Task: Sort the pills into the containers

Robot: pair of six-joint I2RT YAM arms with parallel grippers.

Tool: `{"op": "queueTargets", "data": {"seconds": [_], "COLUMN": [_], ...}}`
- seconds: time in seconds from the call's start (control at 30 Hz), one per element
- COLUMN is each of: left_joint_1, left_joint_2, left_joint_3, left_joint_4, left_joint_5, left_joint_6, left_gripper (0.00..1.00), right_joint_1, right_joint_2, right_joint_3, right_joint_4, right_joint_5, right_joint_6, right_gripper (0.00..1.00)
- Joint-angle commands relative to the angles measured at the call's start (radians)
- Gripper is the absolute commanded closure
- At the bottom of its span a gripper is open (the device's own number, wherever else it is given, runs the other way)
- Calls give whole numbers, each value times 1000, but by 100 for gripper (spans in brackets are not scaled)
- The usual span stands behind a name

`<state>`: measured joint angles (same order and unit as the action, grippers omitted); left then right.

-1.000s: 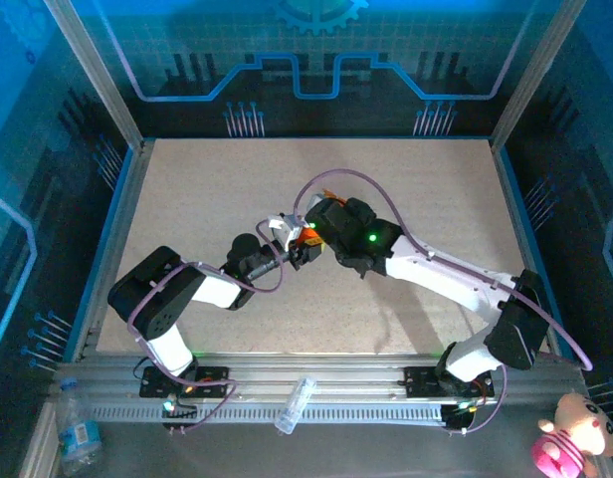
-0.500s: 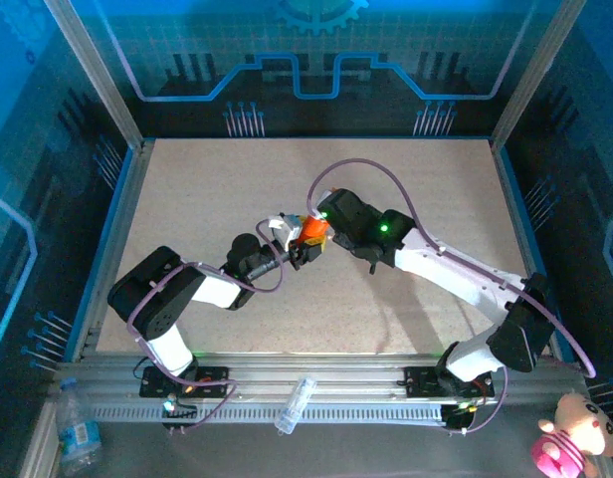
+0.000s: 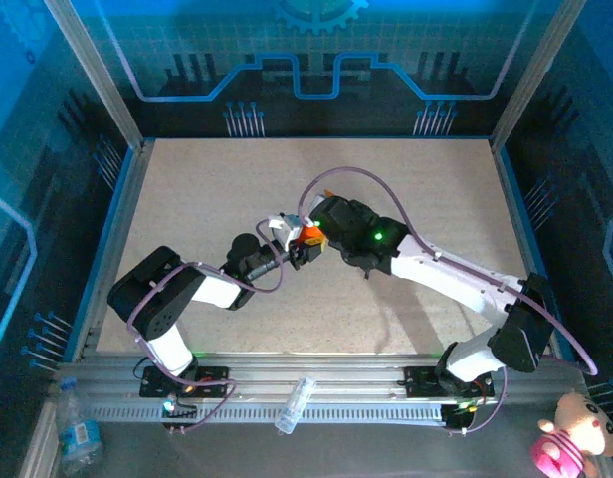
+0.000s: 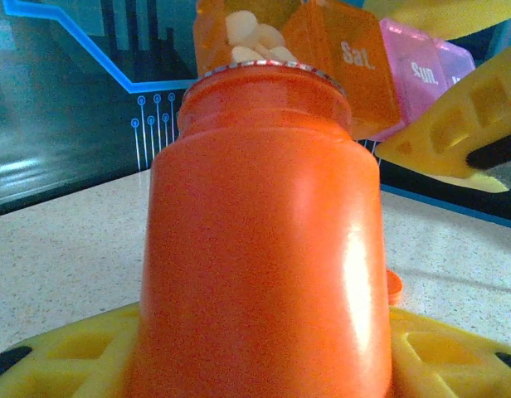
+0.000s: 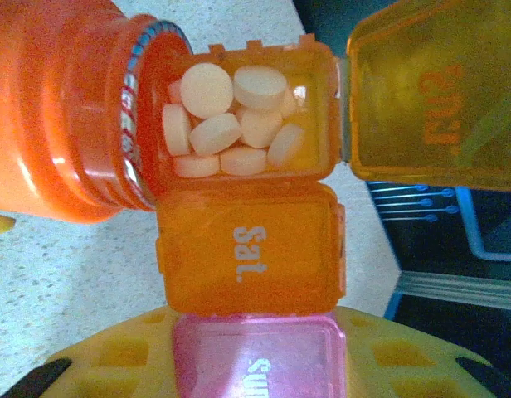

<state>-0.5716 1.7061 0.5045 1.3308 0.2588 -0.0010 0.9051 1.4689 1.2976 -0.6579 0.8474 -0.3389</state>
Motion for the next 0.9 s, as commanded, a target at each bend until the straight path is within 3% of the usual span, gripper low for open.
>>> {"op": "queueTargets", "data": {"seconds": [0.0,0.27,0.87], "left_joint_1": [-2,-1,-1], "left_joint_2": [-35,-37,-45], "left_joint_3": [37,36,25], "left_joint_4": [71,71,71], "left_joint_5": [16,16,15], "left_joint_6": [-11,-10,-5], "left_gripper": [100,100,100], "right_joint_1": [41,58,32], "right_joint_2": [-3,13,24], "right_joint_3": [-44,-91,-87], "right_joint_4": [92,182,185], "right_joint_5": [88,163,205], "right_joint_6": [-112,-199,-197], "right_gripper": [94,94,94]}}
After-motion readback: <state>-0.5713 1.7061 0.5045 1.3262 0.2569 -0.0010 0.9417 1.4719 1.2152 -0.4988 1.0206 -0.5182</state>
